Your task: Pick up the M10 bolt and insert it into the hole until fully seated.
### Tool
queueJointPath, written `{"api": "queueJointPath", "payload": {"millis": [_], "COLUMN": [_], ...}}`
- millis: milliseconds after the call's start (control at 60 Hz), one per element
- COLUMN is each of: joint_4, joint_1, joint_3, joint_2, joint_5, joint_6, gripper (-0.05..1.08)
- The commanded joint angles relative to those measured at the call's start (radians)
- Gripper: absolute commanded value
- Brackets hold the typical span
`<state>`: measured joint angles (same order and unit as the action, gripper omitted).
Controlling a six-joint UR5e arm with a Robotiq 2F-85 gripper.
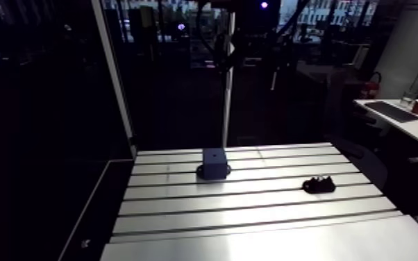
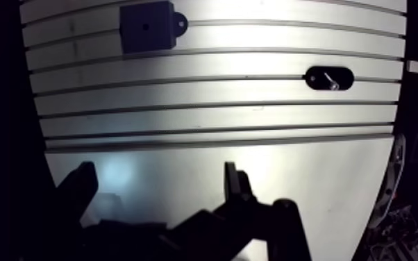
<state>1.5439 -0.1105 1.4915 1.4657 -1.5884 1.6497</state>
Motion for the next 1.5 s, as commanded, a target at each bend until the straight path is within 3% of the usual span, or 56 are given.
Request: {"api": "queueJointPath", "payload": {"millis": [17, 933, 1067, 1183, 1367, 1500], "joint_4": [-0.015, -0.012, -0.009, -0.004, 0.075, 0.131], "joint_1": [0.04, 0.046, 0.046, 0.046, 0.014, -0.046], "joint_3": [-0.137, -0.129, -0.123, -0.112, -0.063, -0.026], "joint_2": [-0.052, -0.061, -0.06, -0.056, -0.047, -0.037], "joint_5": [0.003, -0.005, -0.034, -0.043, -0.043, -0.043], "joint_6": [0.002, 0.014, 0.02, 0.052, 0.167, 0.203], "gripper": [0.01, 0.01, 0.01, 0.06, 0.08, 0.06]}}
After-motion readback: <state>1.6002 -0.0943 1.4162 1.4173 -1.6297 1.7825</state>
